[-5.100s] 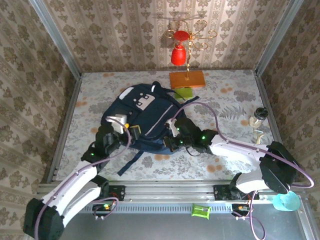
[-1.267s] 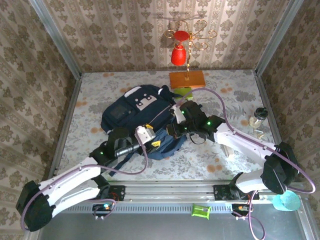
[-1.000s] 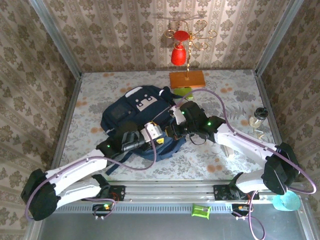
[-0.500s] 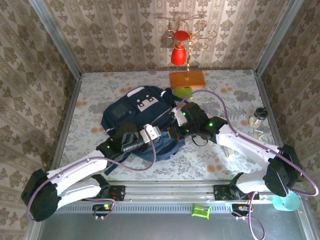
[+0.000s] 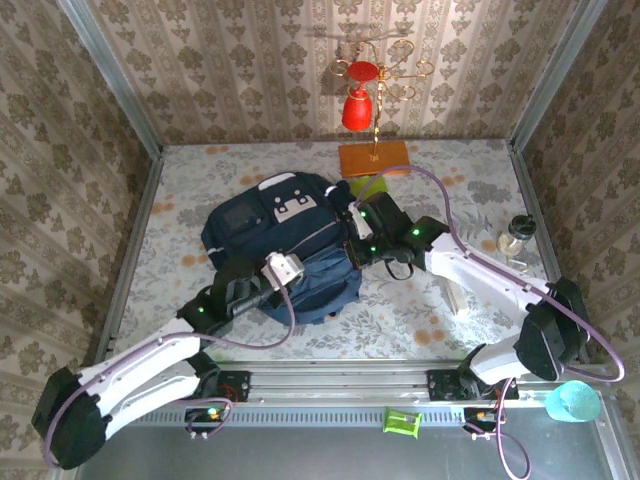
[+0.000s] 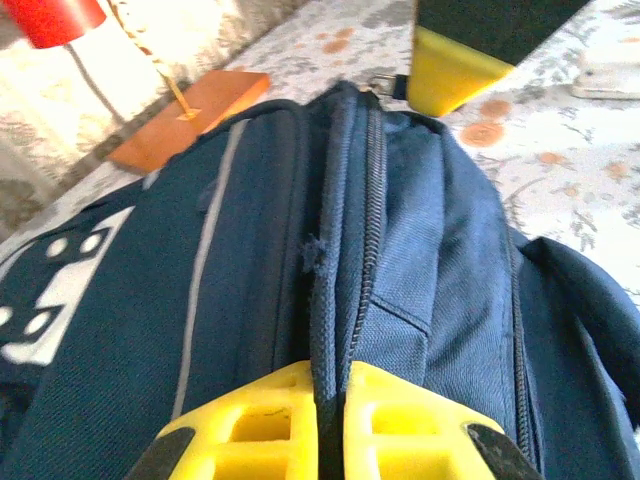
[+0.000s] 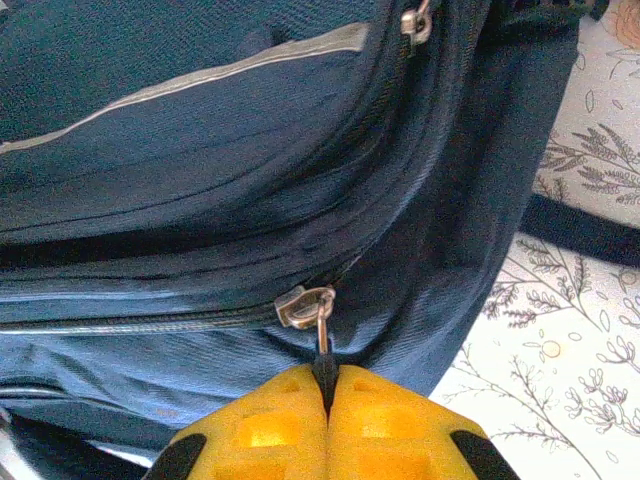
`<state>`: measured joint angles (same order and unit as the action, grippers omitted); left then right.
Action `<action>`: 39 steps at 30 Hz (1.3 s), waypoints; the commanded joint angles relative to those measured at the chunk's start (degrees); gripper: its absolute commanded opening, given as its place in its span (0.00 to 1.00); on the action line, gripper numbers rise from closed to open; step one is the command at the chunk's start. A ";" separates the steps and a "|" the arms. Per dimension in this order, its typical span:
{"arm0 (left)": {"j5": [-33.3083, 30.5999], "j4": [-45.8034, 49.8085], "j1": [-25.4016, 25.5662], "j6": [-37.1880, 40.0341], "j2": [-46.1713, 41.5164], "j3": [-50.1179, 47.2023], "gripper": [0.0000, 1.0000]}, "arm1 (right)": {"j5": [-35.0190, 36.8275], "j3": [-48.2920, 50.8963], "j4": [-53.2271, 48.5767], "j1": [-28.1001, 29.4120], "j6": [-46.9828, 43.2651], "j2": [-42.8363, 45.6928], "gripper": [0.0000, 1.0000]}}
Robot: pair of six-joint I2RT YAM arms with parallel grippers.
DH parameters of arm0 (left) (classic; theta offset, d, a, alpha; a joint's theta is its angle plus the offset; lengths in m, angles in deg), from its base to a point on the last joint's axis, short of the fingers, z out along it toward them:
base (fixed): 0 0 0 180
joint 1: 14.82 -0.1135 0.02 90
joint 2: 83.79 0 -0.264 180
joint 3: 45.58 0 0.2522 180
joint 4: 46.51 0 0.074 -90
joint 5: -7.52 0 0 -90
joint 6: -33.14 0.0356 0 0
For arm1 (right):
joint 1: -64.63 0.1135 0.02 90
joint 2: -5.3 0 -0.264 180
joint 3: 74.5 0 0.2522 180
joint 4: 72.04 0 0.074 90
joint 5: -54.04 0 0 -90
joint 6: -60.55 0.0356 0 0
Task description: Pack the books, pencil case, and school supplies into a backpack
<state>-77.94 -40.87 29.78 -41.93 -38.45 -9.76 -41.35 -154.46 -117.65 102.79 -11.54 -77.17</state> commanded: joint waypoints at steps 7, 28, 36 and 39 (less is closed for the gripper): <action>-10.40 6.96 -2.45 -6.14 -8.05 0.12 0.41 | -16.12 0.56 12.71 0.90 1.28 -1.76 0.00; -2.79 6.38 1.36 2.61 8.91 9.36 0.54 | -26.77 1.21 15.86 3.25 -0.72 -0.74 0.00; -5.75 5.83 -1.47 -1.49 5.44 5.95 0.05 | -20.75 3.01 14.71 2.28 -0.42 0.75 0.00; -5.94 4.30 -2.08 -4.03 2.10 3.57 0.02 | -13.20 2.00 12.66 2.34 1.02 0.27 0.00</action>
<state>-79.91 -36.09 29.36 -42.01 -33.44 -4.12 -61.07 -151.53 -103.99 105.54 -11.26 -79.38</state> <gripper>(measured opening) 0.095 0.054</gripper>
